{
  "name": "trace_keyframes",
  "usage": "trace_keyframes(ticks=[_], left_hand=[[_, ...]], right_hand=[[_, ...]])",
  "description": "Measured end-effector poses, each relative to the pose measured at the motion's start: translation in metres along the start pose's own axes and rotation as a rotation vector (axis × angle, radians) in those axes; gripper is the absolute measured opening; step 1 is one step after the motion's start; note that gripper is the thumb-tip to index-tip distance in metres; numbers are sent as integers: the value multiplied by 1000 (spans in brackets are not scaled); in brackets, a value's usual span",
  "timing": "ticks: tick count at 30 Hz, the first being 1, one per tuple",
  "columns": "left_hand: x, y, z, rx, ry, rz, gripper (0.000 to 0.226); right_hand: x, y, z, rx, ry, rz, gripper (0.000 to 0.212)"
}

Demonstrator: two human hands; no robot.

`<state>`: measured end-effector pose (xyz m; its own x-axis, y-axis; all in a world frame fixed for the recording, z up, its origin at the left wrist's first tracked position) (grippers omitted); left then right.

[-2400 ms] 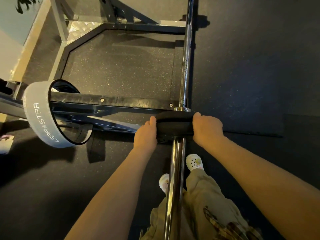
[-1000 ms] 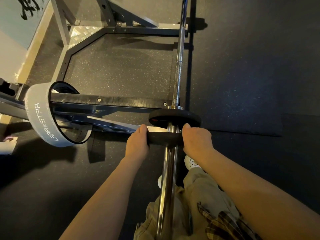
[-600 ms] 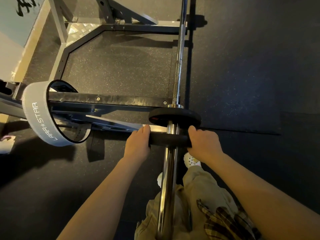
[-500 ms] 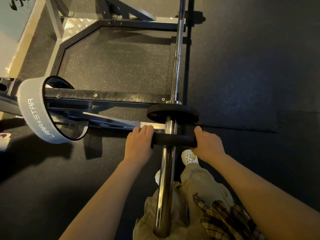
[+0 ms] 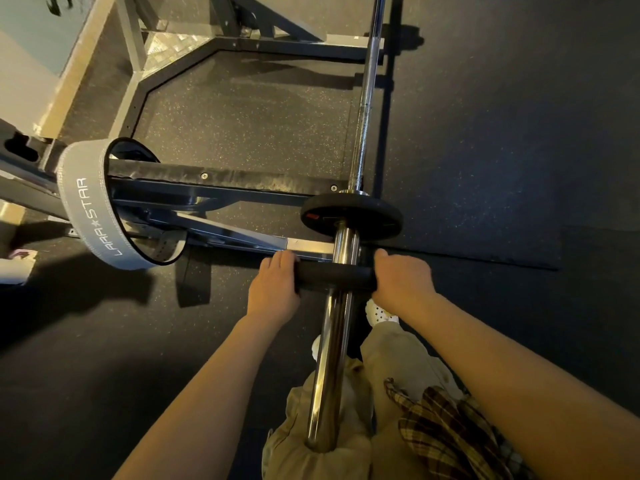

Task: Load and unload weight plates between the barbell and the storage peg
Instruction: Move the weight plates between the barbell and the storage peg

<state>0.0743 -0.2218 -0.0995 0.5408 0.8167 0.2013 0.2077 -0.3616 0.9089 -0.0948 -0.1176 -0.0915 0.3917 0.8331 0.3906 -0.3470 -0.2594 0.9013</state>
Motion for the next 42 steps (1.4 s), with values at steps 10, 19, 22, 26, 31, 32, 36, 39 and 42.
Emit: trace_keyframes(ticks=[10, 19, 22, 26, 31, 32, 36, 39, 42], left_hand=[[3, -5, 22, 202, 220, 74, 38], [2, 15, 0, -23, -59, 24, 38], [2, 22, -17, -172, -216, 8, 37], [7, 22, -39, -286, -320, -42, 35], [14, 21, -54, -393, -405, -76, 33], [15, 20, -55, -405, -415, -78, 34], [19, 16, -62, -402, -435, -79, 36], [20, 14, -66, -358, -455, -84, 37], [20, 15, -57, -238, -388, -70, 41]], right_hand=[[8, 6, 31, 92, 103, -60, 35], [21, -9, -9, -104, -51, -110, 47], [26, -23, -24, -196, -130, -77, 44], [23, -35, -40, -279, -193, 45, 39], [24, -46, -48, -342, -230, 109, 41], [26, -47, -48, -348, -232, 98, 40], [30, -47, -53, -315, -235, 175, 53], [27, -47, -55, -327, -233, 203, 59], [24, -45, -52, -356, -227, 138, 51]])
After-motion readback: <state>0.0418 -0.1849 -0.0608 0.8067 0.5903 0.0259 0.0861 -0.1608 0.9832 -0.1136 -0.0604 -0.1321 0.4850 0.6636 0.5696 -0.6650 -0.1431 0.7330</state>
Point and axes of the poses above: each hand's wrist, its own x-axis away from the middle knuckle, its own y-axis out of the back of the hand, z = x × y, the point moved 6 cm from there along -x, towards the middle knuckle, and after that the axes turned 10 degrees about -z, right-handed, at the moved point
